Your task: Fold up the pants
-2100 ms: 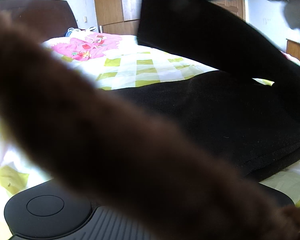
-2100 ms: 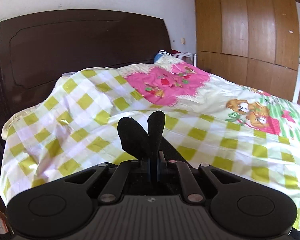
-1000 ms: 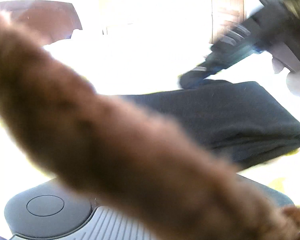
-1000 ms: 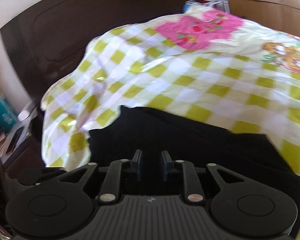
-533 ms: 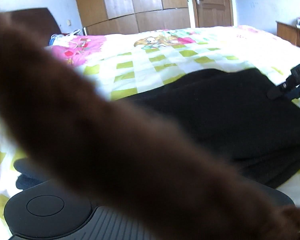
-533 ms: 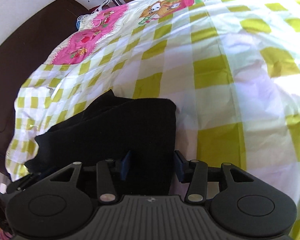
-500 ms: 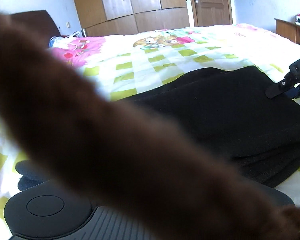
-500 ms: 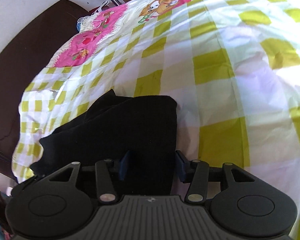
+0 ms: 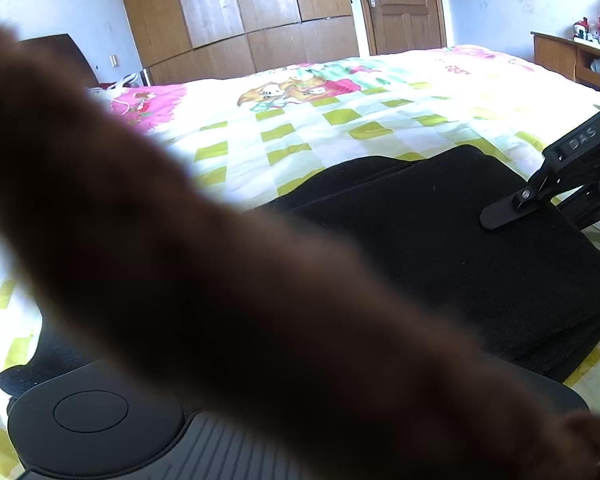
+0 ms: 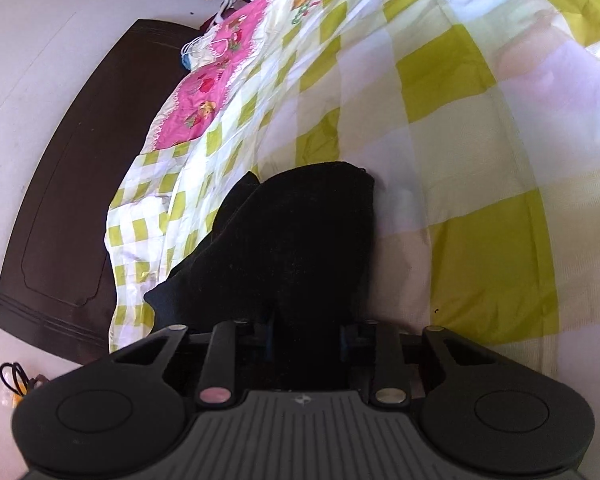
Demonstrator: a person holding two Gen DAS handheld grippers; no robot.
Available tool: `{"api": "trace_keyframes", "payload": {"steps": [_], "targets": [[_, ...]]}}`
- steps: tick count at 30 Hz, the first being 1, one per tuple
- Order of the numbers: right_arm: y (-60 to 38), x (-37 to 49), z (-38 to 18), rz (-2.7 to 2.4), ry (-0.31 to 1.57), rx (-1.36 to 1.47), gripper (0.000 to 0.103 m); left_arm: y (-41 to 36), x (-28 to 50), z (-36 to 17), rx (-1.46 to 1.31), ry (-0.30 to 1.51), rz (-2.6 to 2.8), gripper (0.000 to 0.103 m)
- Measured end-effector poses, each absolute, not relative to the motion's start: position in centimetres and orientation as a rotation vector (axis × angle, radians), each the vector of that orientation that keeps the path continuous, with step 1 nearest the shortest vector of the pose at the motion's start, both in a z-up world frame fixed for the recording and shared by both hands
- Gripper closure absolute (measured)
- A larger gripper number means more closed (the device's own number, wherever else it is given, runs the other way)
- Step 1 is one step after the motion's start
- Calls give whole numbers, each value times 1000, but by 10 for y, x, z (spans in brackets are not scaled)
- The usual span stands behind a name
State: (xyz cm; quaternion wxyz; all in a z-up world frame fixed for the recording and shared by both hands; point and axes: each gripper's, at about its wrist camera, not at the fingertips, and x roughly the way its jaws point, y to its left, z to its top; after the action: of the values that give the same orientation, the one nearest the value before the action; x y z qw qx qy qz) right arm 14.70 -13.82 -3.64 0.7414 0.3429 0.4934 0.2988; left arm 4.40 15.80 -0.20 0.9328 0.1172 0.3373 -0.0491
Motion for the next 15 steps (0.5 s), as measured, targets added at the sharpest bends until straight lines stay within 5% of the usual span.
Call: {"api": "trace_keyframes", "payload": {"steps": [4,15], "targets": [[-156,136,-24,643,1048,811,75,146,42,-1,265,725,-119,85],[-309,88,12,345,939,760,76,-4,40,4,500,649,-494,82]]}}
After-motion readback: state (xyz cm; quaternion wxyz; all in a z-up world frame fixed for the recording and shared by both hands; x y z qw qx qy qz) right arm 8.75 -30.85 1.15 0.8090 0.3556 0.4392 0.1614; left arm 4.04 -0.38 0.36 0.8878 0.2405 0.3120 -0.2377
